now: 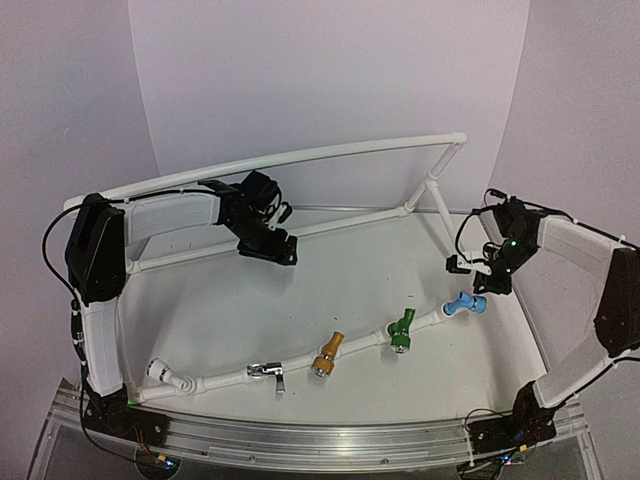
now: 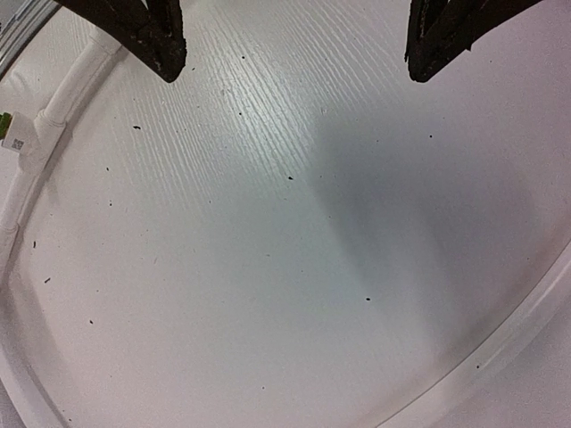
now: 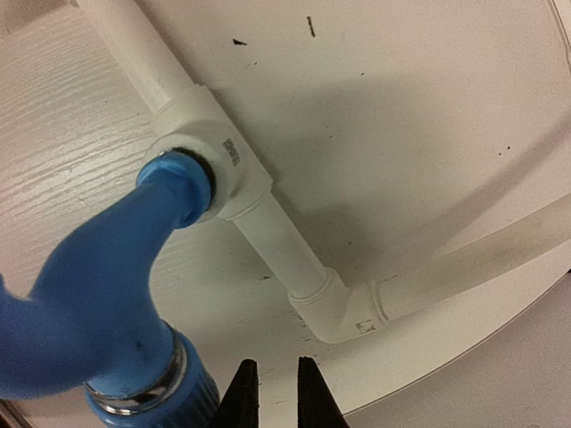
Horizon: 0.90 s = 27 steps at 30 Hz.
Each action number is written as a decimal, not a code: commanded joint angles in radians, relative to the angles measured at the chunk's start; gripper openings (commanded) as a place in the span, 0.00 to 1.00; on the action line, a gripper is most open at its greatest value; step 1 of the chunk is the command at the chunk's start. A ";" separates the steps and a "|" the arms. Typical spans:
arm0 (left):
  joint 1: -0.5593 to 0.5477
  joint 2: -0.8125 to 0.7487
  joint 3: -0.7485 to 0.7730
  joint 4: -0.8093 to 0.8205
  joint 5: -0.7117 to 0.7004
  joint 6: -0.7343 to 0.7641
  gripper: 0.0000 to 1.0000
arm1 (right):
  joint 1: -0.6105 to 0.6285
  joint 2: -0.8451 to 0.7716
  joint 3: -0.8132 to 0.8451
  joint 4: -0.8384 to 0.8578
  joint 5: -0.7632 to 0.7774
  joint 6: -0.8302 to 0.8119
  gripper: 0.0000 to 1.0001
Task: Install the water faucets
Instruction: Screw the water faucet onto the adaptor.
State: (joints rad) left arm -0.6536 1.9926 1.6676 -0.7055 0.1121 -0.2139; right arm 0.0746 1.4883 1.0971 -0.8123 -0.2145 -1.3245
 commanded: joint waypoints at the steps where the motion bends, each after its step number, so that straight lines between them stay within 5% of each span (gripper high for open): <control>1: 0.005 -0.014 0.025 0.013 0.014 -0.001 0.85 | 0.007 0.033 0.112 0.001 -0.053 0.042 0.16; 20: 0.005 -0.022 0.011 0.023 0.019 -0.012 0.85 | 0.008 -0.294 -0.226 -0.041 -0.095 -0.097 0.18; 27: 0.005 -0.017 0.013 0.027 0.021 -0.009 0.85 | 0.007 -0.348 -0.284 -0.019 -0.098 -0.077 0.32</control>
State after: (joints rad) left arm -0.6537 1.9926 1.6673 -0.7063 0.1229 -0.2176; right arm 0.0742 1.1257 0.8457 -0.7715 -0.2717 -1.4166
